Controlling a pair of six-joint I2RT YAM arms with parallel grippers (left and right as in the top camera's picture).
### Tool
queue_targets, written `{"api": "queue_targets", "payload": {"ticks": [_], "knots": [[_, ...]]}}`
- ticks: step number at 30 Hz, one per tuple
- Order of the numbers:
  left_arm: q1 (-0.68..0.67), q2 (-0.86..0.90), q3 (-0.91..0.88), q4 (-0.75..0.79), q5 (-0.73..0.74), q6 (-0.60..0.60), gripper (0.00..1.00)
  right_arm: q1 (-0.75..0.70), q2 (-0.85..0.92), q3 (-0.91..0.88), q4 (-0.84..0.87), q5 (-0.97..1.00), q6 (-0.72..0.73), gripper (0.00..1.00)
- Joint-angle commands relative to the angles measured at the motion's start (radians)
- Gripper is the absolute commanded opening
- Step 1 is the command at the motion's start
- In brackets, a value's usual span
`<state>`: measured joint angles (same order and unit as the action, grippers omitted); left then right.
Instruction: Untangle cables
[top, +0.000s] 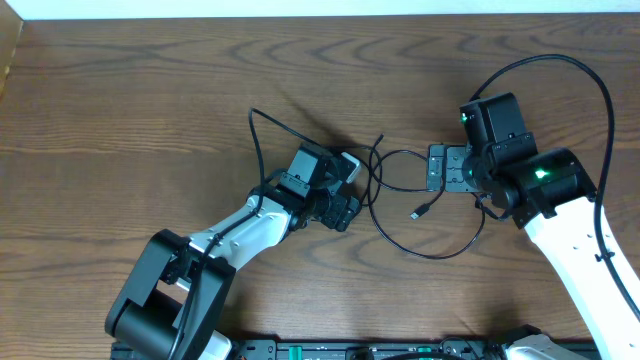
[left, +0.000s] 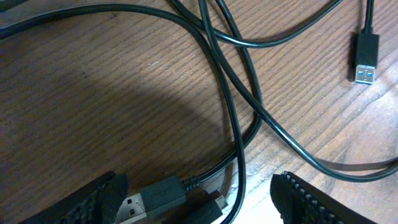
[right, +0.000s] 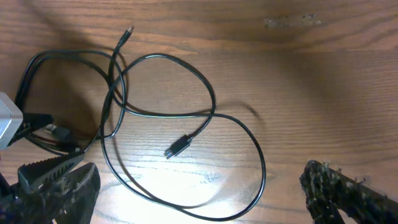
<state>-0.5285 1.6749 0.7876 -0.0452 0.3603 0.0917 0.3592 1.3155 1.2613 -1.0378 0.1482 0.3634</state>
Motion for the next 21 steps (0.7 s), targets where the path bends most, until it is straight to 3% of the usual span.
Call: {"api": "queue_targets", "payload": {"ticks": [1, 11, 21], "knots": [[0.0, 0.005, 0.014, -0.006, 0.022, 0.07, 0.83, -0.011, -0.008, 0.015, -0.007, 0.018, 0.016, 0.99], [0.0, 0.007, 0.014, -0.039, 0.181, 0.222, 0.83, -0.011, -0.008, 0.006, -0.059, -0.017, -0.005, 0.99], [0.0, 0.071, 0.014, -0.008, 0.187, 0.229, 0.82, -0.011, -0.008, 0.006, 0.002, -0.185, -0.005, 0.99]]}}
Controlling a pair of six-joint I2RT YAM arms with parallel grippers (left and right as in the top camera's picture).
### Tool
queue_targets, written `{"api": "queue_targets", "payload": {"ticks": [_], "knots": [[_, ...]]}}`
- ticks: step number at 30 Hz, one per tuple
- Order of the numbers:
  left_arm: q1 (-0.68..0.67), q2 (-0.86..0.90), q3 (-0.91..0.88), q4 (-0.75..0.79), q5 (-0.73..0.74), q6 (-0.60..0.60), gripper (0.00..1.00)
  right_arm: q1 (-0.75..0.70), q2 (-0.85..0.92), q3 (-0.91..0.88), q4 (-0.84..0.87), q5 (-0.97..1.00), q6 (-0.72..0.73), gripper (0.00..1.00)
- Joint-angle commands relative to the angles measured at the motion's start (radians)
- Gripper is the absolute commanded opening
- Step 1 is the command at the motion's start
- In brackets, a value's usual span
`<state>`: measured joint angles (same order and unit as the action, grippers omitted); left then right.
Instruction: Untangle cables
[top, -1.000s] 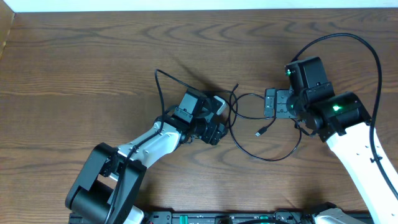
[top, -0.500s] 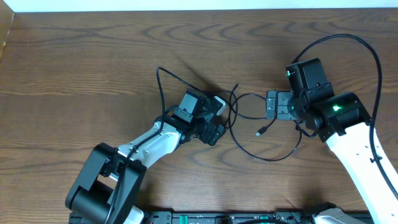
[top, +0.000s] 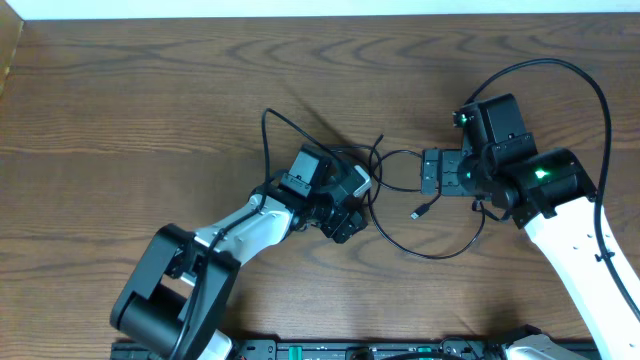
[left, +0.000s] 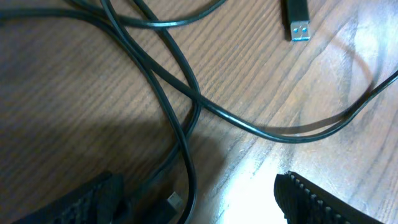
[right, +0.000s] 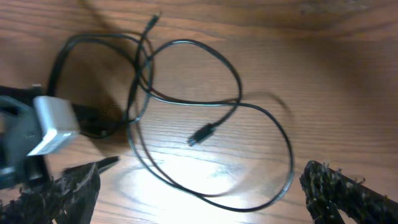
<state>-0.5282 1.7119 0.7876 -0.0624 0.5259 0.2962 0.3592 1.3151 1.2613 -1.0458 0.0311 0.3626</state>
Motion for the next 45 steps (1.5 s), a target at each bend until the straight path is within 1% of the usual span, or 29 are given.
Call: {"api": "queue_targets", "payload": {"ticks": [1, 6, 11, 15, 18, 19, 21, 22, 29, 37, 41, 45], "knots": [[-0.001, 0.039, 0.014, 0.014, 0.021, 0.024, 0.82, -0.011, -0.008, 0.006, 0.012, -0.076, -0.005, 0.99], [-0.001, 0.074, 0.014, 0.057, 0.02, 0.024, 0.83, -0.011, -0.008, 0.006, 0.013, -0.09, -0.005, 0.99], [-0.001, 0.085, 0.014, 0.061, 0.008, 0.024, 0.83, -0.011, -0.008, 0.006, 0.013, -0.082, -0.005, 0.99], [-0.001, 0.085, 0.014, 0.056, 0.001, 0.02, 0.83, -0.011, -0.008, 0.006, 0.002, -0.02, 0.006, 0.99], [-0.001, 0.085, 0.014, 0.04, -0.01, -0.002, 0.82, -0.011, -0.008, 0.006, -0.031, 0.073, 0.037, 0.99], [-0.001, 0.085, 0.014, 0.036, -0.023, -0.013, 0.82, -0.012, -0.008, 0.006, -0.041, 0.099, 0.047, 0.99], [-0.001, 0.085, 0.014, 0.029, -0.068, -0.036, 0.74, -0.012, -0.008, 0.006, -0.055, 0.143, 0.052, 0.99], [-0.001, 0.085, 0.014, 0.026, -0.078, -0.036, 0.73, -0.012, -0.008, 0.006, -0.056, 0.144, 0.052, 0.99], [-0.001, 0.085, 0.014, 0.018, -0.251, -0.039, 0.73, -0.012, -0.008, 0.006, -0.054, 0.16, 0.043, 0.99], [-0.002, 0.085, 0.014, 0.011, -0.249, -0.074, 0.72, -0.012, -0.008, 0.006, -0.042, 0.177, 0.024, 0.99], [-0.002, 0.085, 0.014, -0.012, -0.245, -0.074, 0.67, -0.012, -0.008, 0.006, -0.024, 0.18, 0.021, 0.99], [-0.021, 0.085, 0.014, -0.023, -0.244, -0.088, 0.67, -0.012, -0.008, 0.006, -0.009, 0.18, 0.014, 0.99]]}}
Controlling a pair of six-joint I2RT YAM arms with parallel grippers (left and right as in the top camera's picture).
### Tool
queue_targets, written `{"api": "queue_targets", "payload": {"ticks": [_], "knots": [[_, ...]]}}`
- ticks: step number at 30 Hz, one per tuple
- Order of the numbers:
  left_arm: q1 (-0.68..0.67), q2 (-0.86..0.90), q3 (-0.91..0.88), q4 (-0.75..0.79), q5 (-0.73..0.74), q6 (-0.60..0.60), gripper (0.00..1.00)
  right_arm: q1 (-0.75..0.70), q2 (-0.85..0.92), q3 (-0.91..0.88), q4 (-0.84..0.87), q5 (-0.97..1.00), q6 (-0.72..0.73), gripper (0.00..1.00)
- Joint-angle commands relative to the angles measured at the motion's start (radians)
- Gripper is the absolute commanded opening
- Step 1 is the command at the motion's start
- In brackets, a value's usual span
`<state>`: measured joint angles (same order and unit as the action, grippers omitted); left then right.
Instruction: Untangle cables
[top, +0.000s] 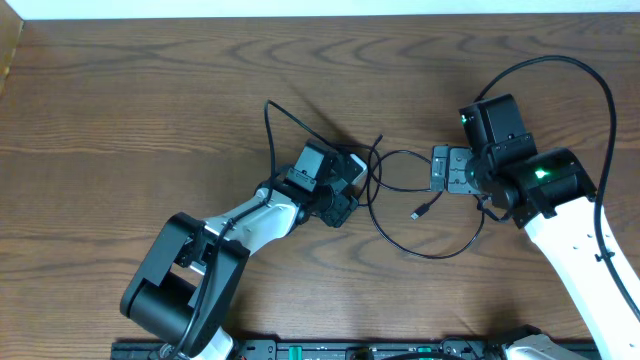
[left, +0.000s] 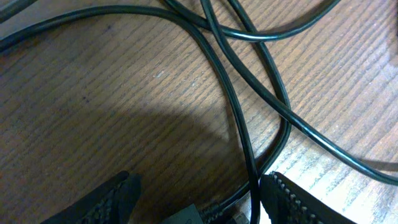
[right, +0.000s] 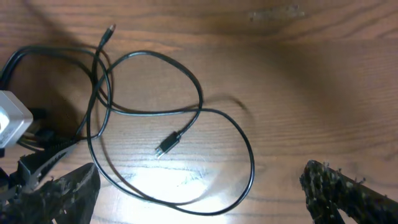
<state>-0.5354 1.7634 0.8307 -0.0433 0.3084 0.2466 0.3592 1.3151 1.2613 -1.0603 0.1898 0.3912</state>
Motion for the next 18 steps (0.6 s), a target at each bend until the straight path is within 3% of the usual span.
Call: {"api": "queue_targets", "payload": {"ticks": [1, 12, 16, 18], "knots": [[-0.023, 0.034, -0.029, -0.042, -0.026, -0.039, 0.67, -0.012, -0.008, 0.006, 0.01, 0.021, -0.015, 0.99], [-0.093, 0.034, -0.029, -0.063, -0.034, -0.039, 0.68, -0.015, -0.008, 0.006, 0.021, 0.022, -0.026, 0.99], [-0.092, 0.034, -0.029, -0.072, -0.068, -0.039, 0.08, -0.022, -0.008, 0.006, 0.021, 0.022, -0.026, 0.99], [-0.092, 0.034, -0.029, -0.08, -0.118, -0.039, 0.08, -0.025, -0.008, 0.006, 0.02, 0.021, -0.026, 0.99]]}}
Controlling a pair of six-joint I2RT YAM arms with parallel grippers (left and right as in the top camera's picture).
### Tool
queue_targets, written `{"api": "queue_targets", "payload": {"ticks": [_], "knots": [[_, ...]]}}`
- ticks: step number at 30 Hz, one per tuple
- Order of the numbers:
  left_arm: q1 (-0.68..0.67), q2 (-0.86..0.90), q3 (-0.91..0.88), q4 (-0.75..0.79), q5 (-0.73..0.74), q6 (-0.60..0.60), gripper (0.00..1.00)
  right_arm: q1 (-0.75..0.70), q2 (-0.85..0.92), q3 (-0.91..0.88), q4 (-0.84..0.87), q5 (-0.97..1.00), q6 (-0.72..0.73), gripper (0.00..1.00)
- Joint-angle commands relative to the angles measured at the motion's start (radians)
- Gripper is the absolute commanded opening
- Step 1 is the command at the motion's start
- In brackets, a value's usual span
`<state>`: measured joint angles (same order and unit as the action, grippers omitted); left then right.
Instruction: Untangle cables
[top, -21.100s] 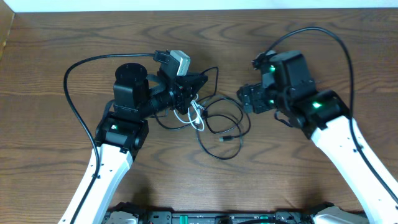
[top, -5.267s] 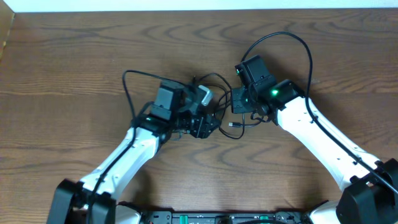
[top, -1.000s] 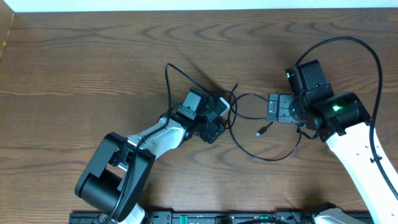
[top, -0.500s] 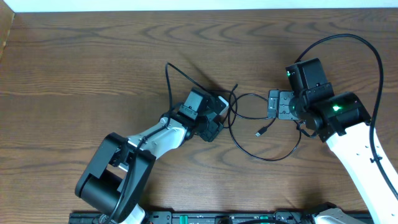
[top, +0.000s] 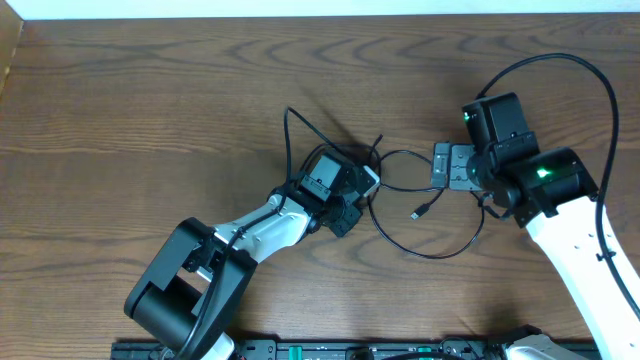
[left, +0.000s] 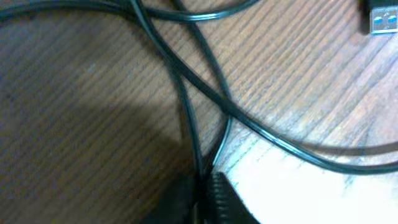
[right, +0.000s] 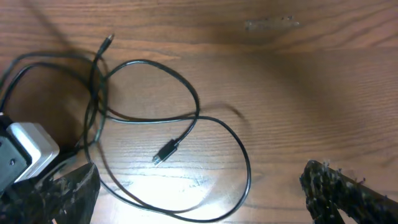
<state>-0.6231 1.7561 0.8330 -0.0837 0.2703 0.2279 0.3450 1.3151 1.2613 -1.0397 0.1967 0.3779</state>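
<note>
Thin black cables (top: 376, 168) lie crossed in a tangle at mid-table, one wide loop (top: 478, 232) running toward the right arm. A USB plug (top: 420, 212) lies inside that loop, also seen as a plug (right: 165, 151) and a blue-tipped plug (left: 379, 15). My left gripper (top: 347, 207) sits low on the tangle's left side. Its fingers (left: 217, 193) are pressed together on one black cable strand (left: 188, 118). My right gripper (top: 449, 166) hovers over the tangle's right side, open, its fingers (right: 59, 193) far apart with nothing between them.
The wooden table (top: 130, 110) stretches bare to the left and back. A small cable end (right: 109, 38) points away at the tangle's top. The right arm's own thick black cable (top: 600, 90) arcs above its body. The left arm's white wrist block (right: 28, 148) shows by the tangle.
My left gripper's fingers, which stood apart on either side of a strand, are now shut on it. That gripper and the cable loop behind it sit a little further right. The right gripper has barely moved.
At first my left gripper stood open over the plugs at the tangle's left edge. It was then further right over the crossing, then back with its fingers narrower around one strand. Now it grips that strand. The right gripper stayed open above the right side.
</note>
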Motion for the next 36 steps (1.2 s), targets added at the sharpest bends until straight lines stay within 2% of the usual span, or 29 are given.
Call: {"api": "queue_targets", "payload": {"ticks": [1, 5, 11, 15, 18, 24, 30, 32, 36], "knots": [[-0.005, 0.041, -0.031, -0.044, -0.106, -0.02, 0.08, -0.012, -0.008, 0.006, -0.002, 0.014, -0.013, 0.99], [0.0, 0.041, -0.03, -0.05, -0.238, -0.041, 0.08, -0.017, -0.008, 0.006, -0.006, 0.015, -0.013, 0.99], [0.05, 0.005, -0.029, -0.049, -0.426, -0.165, 0.07, -0.026, -0.008, 0.006, -0.008, 0.014, -0.013, 0.99], [0.116, -0.067, -0.029, -0.056, -0.428, -0.237, 0.07, -0.026, -0.008, -0.001, -0.007, 0.014, -0.012, 0.99], [0.146, -0.153, -0.029, -0.077, -0.385, -0.245, 0.07, -0.026, 0.0, -0.008, -0.007, 0.009, -0.013, 0.99], [0.144, -0.325, -0.029, -0.103, -0.305, -0.245, 0.07, -0.024, 0.047, -0.02, 0.003, -0.066, -0.025, 0.99], [0.144, -0.417, -0.029, -0.109, -0.277, -0.264, 0.07, -0.024, 0.112, -0.02, 0.014, -0.169, -0.067, 0.99], [0.144, -0.438, -0.029, -0.115, -0.276, -0.273, 0.08, -0.024, 0.131, -0.02, 0.023, -0.233, -0.106, 0.99], [0.144, -0.475, -0.029, -0.117, -0.277, -0.276, 0.07, -0.023, 0.154, -0.02, 0.065, -0.462, -0.28, 0.99]]}}
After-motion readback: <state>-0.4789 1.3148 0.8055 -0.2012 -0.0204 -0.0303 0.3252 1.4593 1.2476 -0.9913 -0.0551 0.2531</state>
